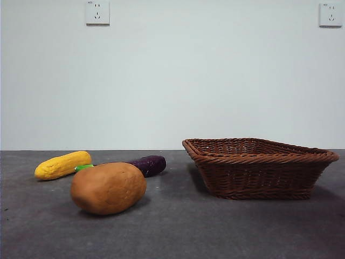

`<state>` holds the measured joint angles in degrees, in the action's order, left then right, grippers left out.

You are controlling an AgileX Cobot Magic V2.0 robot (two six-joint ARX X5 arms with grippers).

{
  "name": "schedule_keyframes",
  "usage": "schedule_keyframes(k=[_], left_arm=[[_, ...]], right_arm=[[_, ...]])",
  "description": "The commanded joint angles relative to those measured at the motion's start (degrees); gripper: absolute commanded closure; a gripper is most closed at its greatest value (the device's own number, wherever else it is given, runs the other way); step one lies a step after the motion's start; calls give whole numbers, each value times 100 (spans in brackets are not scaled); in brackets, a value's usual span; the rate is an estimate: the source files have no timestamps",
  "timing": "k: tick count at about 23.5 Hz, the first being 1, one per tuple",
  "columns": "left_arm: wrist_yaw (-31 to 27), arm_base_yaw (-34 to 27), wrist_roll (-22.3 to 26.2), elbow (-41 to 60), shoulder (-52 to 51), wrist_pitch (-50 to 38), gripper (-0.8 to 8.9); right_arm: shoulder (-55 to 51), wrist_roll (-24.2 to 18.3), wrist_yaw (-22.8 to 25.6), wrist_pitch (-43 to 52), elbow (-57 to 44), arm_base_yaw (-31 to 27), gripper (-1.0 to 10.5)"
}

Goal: Help me put the vegetables on the table into the basket

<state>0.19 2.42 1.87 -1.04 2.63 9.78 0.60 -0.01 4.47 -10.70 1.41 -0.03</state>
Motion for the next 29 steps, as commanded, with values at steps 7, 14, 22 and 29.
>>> schedule_keyframes(k=[7, 14, 22, 29], left_arm=[[28, -13, -44, 57, 2, -42, 817], [26, -13, -728, 57, 2, -44, 817], [181, -9, -942, 2, 17, -52, 817], [321, -9, -1019, -310, 304, -214, 818]], right_arm=[[-9, 234, -179, 13, -59, -2, 946], [-7, 1266, -260, -4, -59, -2, 950], [11, 2253, -439, -2, 13, -2, 955], [485, 2422, -452, -9, 476, -2, 955]])
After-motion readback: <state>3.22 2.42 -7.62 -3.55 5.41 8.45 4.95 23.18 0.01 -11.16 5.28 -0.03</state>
